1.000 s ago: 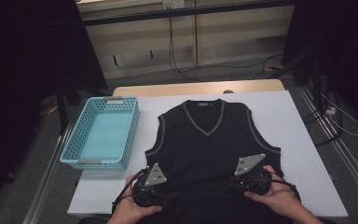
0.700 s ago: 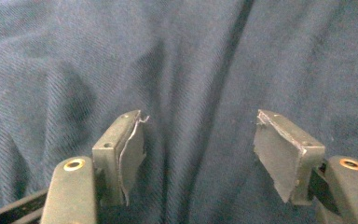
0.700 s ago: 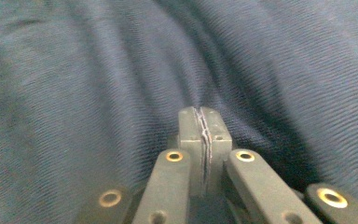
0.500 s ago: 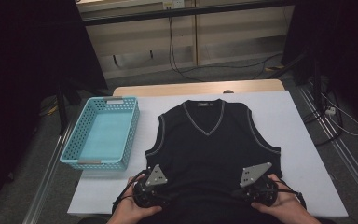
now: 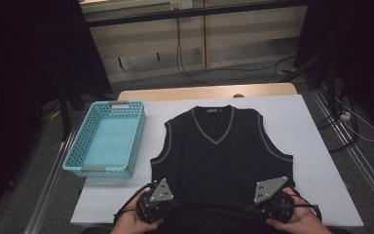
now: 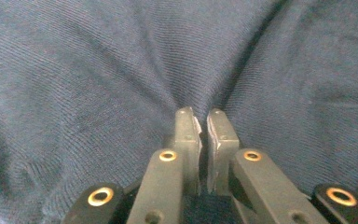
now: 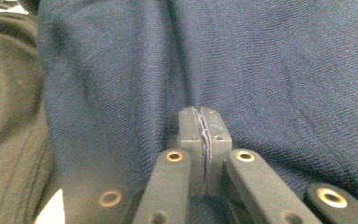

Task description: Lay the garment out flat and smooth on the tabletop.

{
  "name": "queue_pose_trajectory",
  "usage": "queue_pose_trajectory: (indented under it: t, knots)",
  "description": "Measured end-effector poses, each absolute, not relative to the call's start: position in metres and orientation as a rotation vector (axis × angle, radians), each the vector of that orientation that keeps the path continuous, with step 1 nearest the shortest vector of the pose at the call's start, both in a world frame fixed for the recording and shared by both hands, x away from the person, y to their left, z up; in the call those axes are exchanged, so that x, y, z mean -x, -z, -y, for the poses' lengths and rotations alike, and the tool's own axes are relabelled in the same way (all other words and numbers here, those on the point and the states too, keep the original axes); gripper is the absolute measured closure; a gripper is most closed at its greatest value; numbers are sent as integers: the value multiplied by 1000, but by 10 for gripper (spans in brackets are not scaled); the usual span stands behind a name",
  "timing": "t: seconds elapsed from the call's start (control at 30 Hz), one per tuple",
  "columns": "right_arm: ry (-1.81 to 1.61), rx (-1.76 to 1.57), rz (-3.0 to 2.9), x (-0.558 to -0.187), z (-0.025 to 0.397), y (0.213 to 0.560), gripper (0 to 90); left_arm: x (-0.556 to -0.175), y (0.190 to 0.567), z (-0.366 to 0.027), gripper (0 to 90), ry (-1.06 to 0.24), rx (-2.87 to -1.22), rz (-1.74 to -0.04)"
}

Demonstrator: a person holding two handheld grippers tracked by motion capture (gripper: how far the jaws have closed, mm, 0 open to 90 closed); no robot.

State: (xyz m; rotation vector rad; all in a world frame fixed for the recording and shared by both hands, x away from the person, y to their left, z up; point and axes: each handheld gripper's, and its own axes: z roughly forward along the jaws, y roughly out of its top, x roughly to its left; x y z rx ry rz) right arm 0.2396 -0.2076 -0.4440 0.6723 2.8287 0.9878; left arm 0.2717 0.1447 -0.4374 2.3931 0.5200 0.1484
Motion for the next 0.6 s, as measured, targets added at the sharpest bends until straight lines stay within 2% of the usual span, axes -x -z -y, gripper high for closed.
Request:
queue_pose_trajectory:
  t: [0.27,0.43,0.47,0.57,0.6]
  knots:
    - [-995,-621,-2870,-223,205,442,895,-257,436,-151,857,-32,-2383,-544]
    - [-1021,-645,-2873,-222,207,440,872,-252,435,-153,851,-26,-2361,-533]
    - [-1019,-654,-2864,-223,208,440,834,-255,434,-154,830,-30,-2342,-531]
    - [-1031,-690,-2825,-227,210,438,648,-268,429,-160,504,-125,-2320,-571]
    - [-1046,-697,-2810,-229,211,437,614,-272,427,-162,512,-126,-2300,-570]
